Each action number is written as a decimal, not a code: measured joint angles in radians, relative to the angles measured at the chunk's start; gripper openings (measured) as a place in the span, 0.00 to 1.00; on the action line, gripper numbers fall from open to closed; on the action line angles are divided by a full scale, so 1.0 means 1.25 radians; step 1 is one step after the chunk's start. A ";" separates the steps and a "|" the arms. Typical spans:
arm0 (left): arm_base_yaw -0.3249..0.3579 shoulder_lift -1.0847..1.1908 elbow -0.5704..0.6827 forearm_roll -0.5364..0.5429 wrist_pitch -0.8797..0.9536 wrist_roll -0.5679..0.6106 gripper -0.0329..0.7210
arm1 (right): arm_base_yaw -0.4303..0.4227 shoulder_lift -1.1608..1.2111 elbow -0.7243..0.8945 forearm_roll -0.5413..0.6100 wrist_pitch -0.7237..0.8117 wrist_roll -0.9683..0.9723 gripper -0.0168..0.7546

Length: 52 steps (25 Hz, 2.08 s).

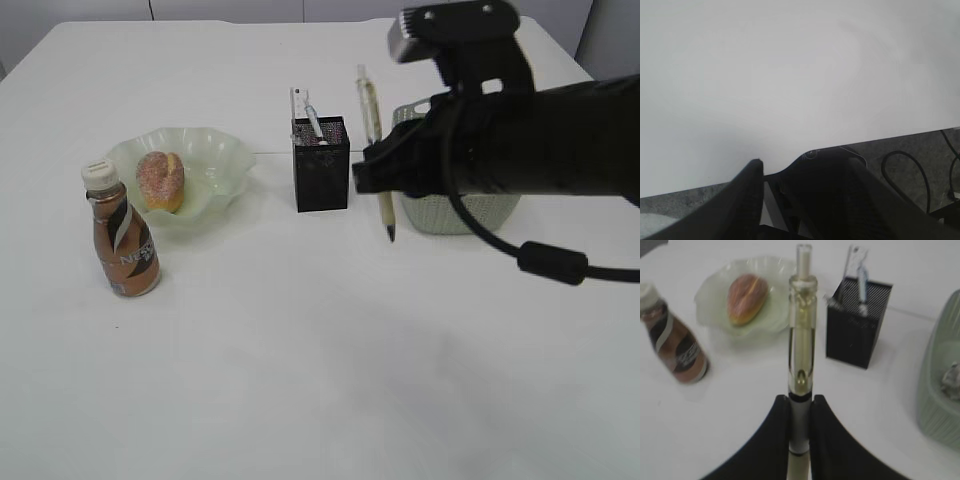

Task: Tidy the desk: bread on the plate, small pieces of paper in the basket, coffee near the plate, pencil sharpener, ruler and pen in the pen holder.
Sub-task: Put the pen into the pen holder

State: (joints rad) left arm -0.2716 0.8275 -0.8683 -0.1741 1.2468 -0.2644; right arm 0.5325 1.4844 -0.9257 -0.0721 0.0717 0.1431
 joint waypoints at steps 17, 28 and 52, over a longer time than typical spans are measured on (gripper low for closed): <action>0.000 0.000 0.000 0.000 0.000 0.000 0.55 | -0.120 0.365 -0.254 -0.012 -0.486 -0.039 0.11; 0.000 0.000 0.000 0.001 0.000 0.000 0.55 | -0.147 0.549 -0.478 -0.013 -0.456 -0.075 0.11; 0.000 0.000 0.000 0.003 0.000 0.000 0.55 | -0.159 0.640 -0.576 -0.051 -0.353 -0.059 0.11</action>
State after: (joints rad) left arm -0.2716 0.8275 -0.8683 -0.1705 1.2468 -0.2644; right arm 0.3332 2.2841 -1.6458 -0.1360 -0.3699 0.0699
